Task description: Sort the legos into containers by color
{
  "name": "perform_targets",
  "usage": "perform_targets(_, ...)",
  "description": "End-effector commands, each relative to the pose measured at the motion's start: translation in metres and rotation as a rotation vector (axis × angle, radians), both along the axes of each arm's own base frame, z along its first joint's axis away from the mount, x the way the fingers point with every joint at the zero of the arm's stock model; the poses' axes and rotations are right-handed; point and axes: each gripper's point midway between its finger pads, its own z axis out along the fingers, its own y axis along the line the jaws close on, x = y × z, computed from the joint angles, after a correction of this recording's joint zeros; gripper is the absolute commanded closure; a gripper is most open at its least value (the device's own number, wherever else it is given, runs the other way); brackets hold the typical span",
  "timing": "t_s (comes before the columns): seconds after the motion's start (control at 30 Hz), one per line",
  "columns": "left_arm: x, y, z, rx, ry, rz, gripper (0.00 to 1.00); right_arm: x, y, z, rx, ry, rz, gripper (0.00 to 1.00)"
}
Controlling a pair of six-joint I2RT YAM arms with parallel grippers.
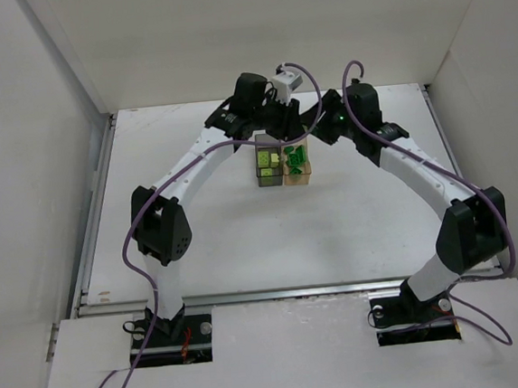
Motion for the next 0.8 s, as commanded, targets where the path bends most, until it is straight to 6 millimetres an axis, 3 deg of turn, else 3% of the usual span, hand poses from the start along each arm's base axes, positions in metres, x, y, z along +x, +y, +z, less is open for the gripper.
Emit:
perform_targets(0.0, 0.004, -0.001, 0.033, -0.020, -0.146, -0.025, 1.00, -0.011, 0.028, 0.008, 0.030, -0.017, 0.168, 0.45)
perform_targets(0.03, 0.004, -0.001, 0.033, -0.020, -0.146, -0.025, 1.00, -0.009, 0.026, 0.006, 0.024, -0.018, 0.154, 0.57)
perform_targets(0.1, 0.003, 0.000, 0.038, -0.021, -0.163, -0.029, 1.00, -0.008, 0.023, 0.010, 0.027, -0.024, 0.128, 0.66)
perform_targets(0.23, -0.001, 0.002, 0.025, 0.004, -0.138, -0.044, 1.00, -0.006, 0.019, 0.013, 0.014, -0.040, 0.111, 0.88)
perform_targets(0.43, -0.004, 0.004, 0.017, 0.024, -0.121, -0.049, 1.00, -0.005, 0.019, 0.008, 0.003, -0.034, 0.114, 0.97)
perform_targets(0.5, 0.002, 0.015, 0.019, 0.032, -0.119, -0.022, 1.00, 0.001, 0.014, 0.002, -0.014, -0.031, 0.096, 0.98)
perform_targets(0.53, 0.000, 0.017, 0.009, 0.051, -0.098, -0.015, 1.00, 0.003, 0.014, 0.001, -0.023, -0.034, 0.100, 1.00)
perform_targets(0.7, 0.018, 0.065, -0.007, 0.113, -0.085, 0.128, 1.00, 0.022, 0.000, -0.016, -0.116, -0.025, 0.068, 1.00)
perform_targets(0.73, 0.020, 0.073, -0.010, 0.123, -0.086, 0.138, 1.00, 0.026, 0.002, -0.011, -0.127, -0.038, 0.075, 1.00)
perform_targets(0.77, 0.018, 0.077, -0.015, 0.135, -0.078, 0.146, 1.00, 0.031, 0.003, -0.024, -0.146, -0.014, 0.082, 1.00)
